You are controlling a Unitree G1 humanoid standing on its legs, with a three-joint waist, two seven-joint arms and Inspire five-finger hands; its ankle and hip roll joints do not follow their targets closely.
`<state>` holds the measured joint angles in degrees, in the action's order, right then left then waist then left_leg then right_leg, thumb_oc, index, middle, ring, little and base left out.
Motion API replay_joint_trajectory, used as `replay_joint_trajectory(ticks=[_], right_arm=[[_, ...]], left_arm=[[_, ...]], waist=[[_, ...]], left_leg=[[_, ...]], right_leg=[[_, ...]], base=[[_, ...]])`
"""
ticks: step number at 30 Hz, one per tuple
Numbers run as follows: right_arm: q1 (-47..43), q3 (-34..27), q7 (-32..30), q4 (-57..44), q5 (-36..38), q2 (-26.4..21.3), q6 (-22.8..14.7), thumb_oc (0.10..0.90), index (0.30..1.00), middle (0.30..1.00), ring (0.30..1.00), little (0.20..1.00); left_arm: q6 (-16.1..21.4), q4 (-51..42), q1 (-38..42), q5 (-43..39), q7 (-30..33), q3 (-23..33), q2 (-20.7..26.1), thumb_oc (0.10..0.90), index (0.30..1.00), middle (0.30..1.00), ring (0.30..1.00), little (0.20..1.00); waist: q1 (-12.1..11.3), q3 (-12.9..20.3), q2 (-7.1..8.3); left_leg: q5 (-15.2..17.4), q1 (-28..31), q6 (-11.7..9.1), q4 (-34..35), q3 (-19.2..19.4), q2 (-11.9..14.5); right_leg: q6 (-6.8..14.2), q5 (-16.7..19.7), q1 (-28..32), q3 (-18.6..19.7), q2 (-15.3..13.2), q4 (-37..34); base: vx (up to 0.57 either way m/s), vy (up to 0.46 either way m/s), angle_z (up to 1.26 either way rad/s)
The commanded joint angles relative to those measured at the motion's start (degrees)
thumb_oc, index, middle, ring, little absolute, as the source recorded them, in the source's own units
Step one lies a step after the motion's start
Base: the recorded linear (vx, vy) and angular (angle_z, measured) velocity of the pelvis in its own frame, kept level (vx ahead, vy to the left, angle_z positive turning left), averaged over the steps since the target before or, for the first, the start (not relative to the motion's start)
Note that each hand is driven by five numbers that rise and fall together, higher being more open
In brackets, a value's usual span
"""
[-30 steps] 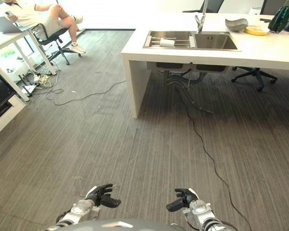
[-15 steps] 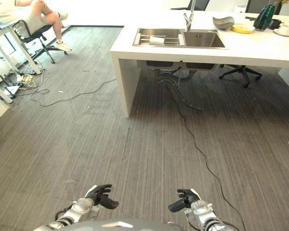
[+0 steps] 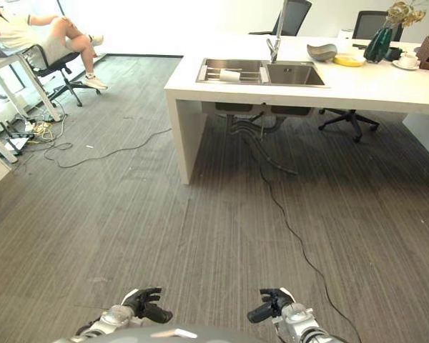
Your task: Place the dishes in the dishwasher.
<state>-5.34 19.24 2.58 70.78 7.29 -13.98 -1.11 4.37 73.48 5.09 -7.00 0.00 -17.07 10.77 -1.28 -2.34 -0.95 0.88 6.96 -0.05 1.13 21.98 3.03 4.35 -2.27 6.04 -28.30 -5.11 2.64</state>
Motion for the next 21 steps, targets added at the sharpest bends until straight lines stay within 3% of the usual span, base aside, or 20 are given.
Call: replay_joint_trajectory(ticks=[1,11,12,13,15,16,17,18,20,21], right_arm=[[-4.9,0.9,0.1,3.6,1.1,-0.3,-1.3,0.800,0.900,0.900,0.900,0.900],[-6.0,-0.2,0.4,3.8,2.1,-1.4,-1.0,0.800,0.900,0.900,0.900,0.900],[-6.8,-0.5,0.3,3.7,2.7,-1.7,-0.9,0.800,0.900,0.900,0.900,0.900],[-6.9,-0.5,0.3,3.7,2.7,-1.7,-0.9,0.800,0.900,0.900,0.900,0.900],[-8.2,-0.9,0.5,2.8,3.5,-2.4,-0.6,0.800,0.900,0.900,0.900,0.900],[-8.3,-0.9,0.5,2.8,3.6,-2.4,-0.6,0.800,0.900,0.900,0.900,0.900],[-9.1,-1.2,0.5,2.6,4.1,-2.6,-0.4,0.800,0.900,0.900,0.900,0.900],[-9.4,-1.1,0.7,2.4,4.1,-2.5,-0.1,0.800,0.900,0.900,0.900,0.900],[-9.5,-1.1,0.6,1.8,4.1,-2.4,0.0,0.800,0.900,0.900,0.900,0.900],[-9.8,-0.9,0.6,0.4,4.4,-2.3,-0.1,0.800,0.900,0.900,0.900,0.900]], left_arm=[[1.8,1.4,4.8,0.5,0.1,-0.1,-0.5,0.800,0.900,0.900,0.900,0.900],[1.9,-0.2,6.4,1.3,0.9,-0.7,0.3,0.800,0.900,0.900,0.900,0.900],[1.9,-1.3,7.8,0.4,1.1,-0.9,0.7,0.800,0.900,0.900,0.900,0.900],[1.9,-1.3,7.9,0.4,1.1,-0.9,0.7,0.800,0.900,0.900,0.900,0.900],[1.9,-4.4,10.9,-1.3,1.6,-1.5,1.3,0.800,0.900,0.900,0.900,0.900],[1.9,-4.4,11.0,-1.3,1.6,-1.4,1.3,0.800,0.900,0.900,0.900,0.900],[1.6,-5.4,12.8,-2.1,2.0,-1.6,1.9,0.800,0.900,0.900,0.900,0.900],[1.6,-5.8,13.4,-2.6,2.3,-1.4,2.5,0.800,0.900,0.900,0.900,0.900],[1.6,-6.3,13.6,-2.9,2.4,-1.2,3.0,0.800,0.900,0.900,0.900,0.900],[1.7,-7.3,14.0,-3.4,2.6,-1.0,3.6,0.800,0.900,0.900,0.900,0.900]], waist=[[-0.5,-0.1,1.77],[-1.7,-0.4,2.41],[-1.9,-0.8,2.22],[-1.9,-0.8,2.25],[-1.7,-2.4,1.61],[-1.8,-2.5,1.74],[-1.5,-3.9,1.45],[-1.6,-4.5,1.61],[-1.7,-4.8,1.70],[-2.0,-5.0,1.95]], left_leg=[[-2.4,0.7,-4.8,3.9,1.3,0.4],[-0.9,0.2,-3.2,3.9,-0.6,-1.4],[-0.1,0.4,-2.1,3.9,-0.9,-2.0],[-0.1,0.4,-2.1,3.9,-0.8,-2.1],[1.5,2.0,0.2,3.9,-0.8,-3.0],[1.6,2.0,0.4,3.9,-0.7,-3.3],[3.1,3.7,1.5,3.9,-0.8,-3.9],[3.8,4.6,1.7,3.9,-0.7,-4.2],[4.5,5.4,1.8,3.9,-0.8,-4.4],[5.3,6.4,1.5,3.9,-1.4,-4.6]], right_leg=[[5.2,5.1,2.8,-2.8,-2.9,-7.6],[6.0,5.2,1.8,-2.7,-4.0,-5.4],[6.4,4.0,0.1,-3.0,-5.4,-0.3],[6.4,3.8,-0.1,-3.0,-5.6,0.1],[8.2,2.9,-4.6,-3.4,-9.6,15.3],[8.4,2.6,-5.0,-3.2,-10.0,16.0],[9.7,5.2,-8.9,-3.0,-12.8,25.4],[10.0,6.6,-10.6,-3.3,-14.0,27.6],[10.1,7.6,-11.0,-4.4,-14.5,26.2],[9.4,8.3,-12.0,-5.3,-13.9,19.0]], base=[[0.03,0.013,0.03],[0.03,0.069,0.03],[0.01,0.124,-0.06],[0.02,0.277,-0.08],[0.04,0.260,-0.05],[0.09,0.230,0.03],[0.12,0.159,-0.02],[0.20,0.154,0.02],[0.19,0.002,-0.04],[0.18,-0.035,-0.10]])
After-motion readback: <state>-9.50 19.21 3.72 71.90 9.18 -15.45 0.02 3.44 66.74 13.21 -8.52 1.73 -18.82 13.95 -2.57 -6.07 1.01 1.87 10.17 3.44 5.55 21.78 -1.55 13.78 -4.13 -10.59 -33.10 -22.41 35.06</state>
